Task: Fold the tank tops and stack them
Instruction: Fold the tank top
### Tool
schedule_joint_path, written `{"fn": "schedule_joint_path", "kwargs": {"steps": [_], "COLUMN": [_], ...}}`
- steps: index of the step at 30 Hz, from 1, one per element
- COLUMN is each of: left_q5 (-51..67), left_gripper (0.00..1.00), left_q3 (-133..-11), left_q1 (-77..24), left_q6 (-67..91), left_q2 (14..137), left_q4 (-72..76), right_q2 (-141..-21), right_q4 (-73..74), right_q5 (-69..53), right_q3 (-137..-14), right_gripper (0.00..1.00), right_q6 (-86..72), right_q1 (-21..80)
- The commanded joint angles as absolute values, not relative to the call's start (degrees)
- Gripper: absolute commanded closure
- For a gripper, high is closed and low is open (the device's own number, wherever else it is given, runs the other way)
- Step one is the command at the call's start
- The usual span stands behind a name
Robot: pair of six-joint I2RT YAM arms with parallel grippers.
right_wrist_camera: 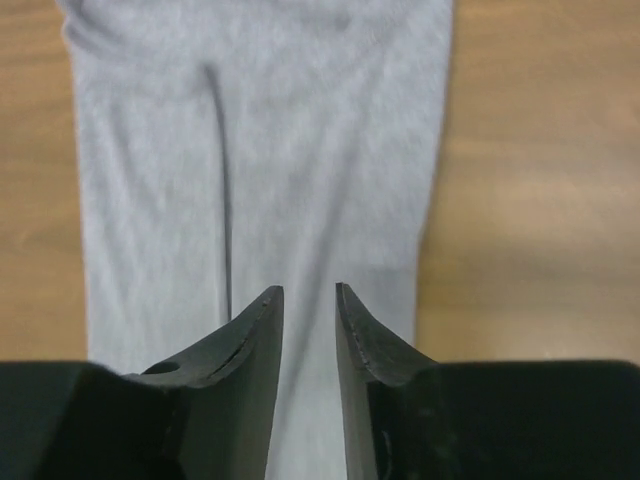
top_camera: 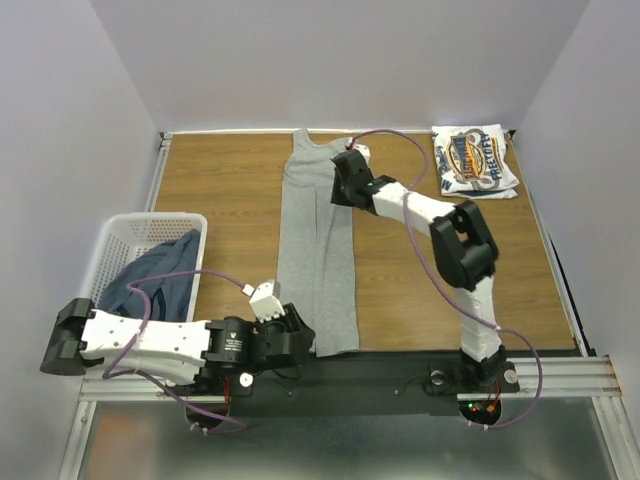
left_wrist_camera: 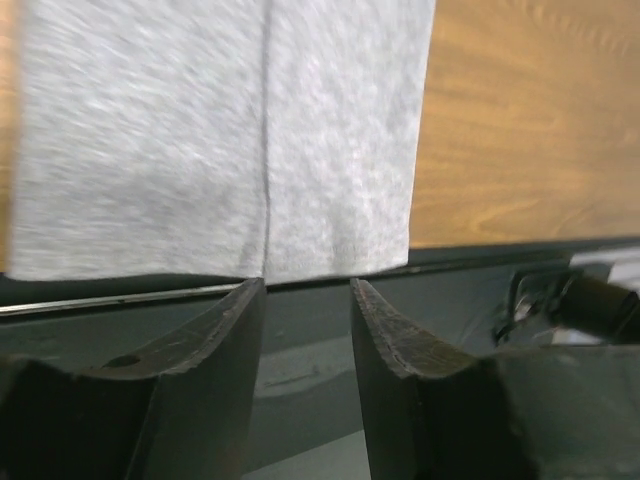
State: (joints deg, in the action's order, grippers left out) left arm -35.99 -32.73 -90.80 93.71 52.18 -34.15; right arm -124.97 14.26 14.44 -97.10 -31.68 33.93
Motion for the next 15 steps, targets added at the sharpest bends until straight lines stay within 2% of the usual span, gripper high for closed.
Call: {"fn": "schedule_joint_path", "kwargs": {"steps": [1,3,5,7,9,11,15], "left_q5": [-43.07,-41.76,-38.61,-29.83,-23.50,-23.73,-22.69], "left_gripper": [0.47,0.46,0.44,0.46,0.48,0.48,0.46], "left_q3": [-32.53,-30.25,-28.14,-25.15,-24.61,-26.10,-32.24], "left_q1": [-87.56,-84.30,-75.62,-67.37,-59.81,-58.01,-50.30], "left_q6": [98.62,96.34,84.95,74.31,66.02,62.95,51.46], "left_q2": [45.38,40.38,37.10,35.86,40.66,45.33,57.10], "left_q4": [-44.38,-45.27,-38.36,-30.97,-22.96,-19.71,-15.57], "right_q2": [-105.87,-101.10,-95.82,-93.18,-89.76,-88.34,-89.47], "right_q4": [12.31,12.31,12.13,12.13,12.04,11.87,11.95], "right_q5": [12.30,12.48,11.69,11.86,11.95,13.00,14.76], "right_q3": [-84.33,-74.25,-68.67,-61.28,-55.58,-53.10,-54.48], "right_gripper": [0.66,0.61,0.59,0.57,0.56,0.53,0.50], "right_q6": [-31.90,-32.60,-34.10,-35.32,-36.64,-38.05,-37.27], "right_q1": [36.47,38.75,41.39,43.23,44.47,44.56,44.56]}}
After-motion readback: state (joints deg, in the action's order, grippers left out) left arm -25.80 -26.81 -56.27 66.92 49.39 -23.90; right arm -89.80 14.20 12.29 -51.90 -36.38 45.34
